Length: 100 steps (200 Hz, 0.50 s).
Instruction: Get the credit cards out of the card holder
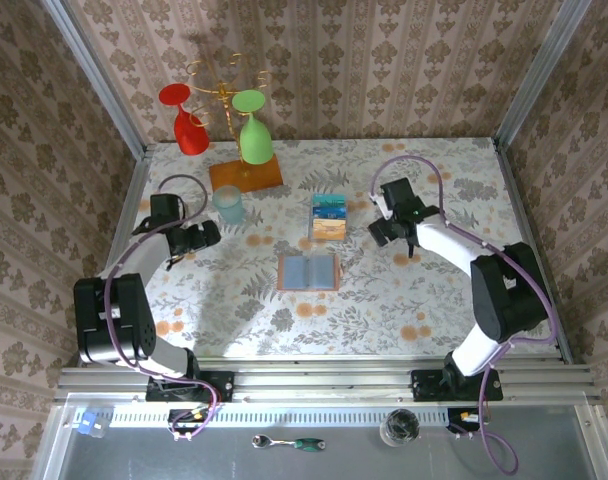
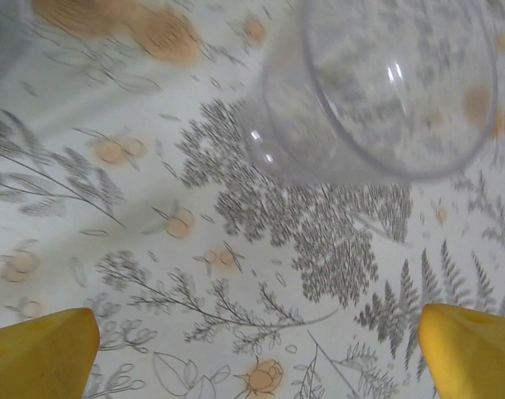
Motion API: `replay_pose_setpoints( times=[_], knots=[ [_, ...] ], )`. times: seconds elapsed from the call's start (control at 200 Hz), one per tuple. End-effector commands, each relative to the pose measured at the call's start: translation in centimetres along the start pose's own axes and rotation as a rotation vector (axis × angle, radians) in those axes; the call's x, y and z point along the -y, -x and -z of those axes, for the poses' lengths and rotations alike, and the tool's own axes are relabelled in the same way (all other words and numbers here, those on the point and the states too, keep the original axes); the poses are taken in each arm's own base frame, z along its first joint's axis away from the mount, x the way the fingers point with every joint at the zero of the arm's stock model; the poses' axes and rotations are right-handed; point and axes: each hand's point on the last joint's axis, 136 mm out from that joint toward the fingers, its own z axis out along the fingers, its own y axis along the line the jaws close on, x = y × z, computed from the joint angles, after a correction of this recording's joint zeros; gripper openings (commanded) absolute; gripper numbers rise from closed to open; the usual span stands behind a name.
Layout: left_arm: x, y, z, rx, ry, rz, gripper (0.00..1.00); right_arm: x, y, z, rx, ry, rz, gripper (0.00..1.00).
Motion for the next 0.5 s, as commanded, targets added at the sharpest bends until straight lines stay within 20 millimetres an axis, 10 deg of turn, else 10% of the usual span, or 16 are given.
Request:
replay_pose_setpoints(
  times=[0.0, 0.495],
  knots=[
    [-2.6, 2.2, 1.3, 0.149, 0.112, -0.032, 1.00, 2.7, 1.1, 0.1, 0.131, -0.088, -0.210, 1.00],
    [-2.2, 6.2, 1.3, 0.597, 0.075, -0.204, 1.00, 5.8, -1.2, 0.0, 0.387, -0.162, -0.417, 1.00]
  ],
)
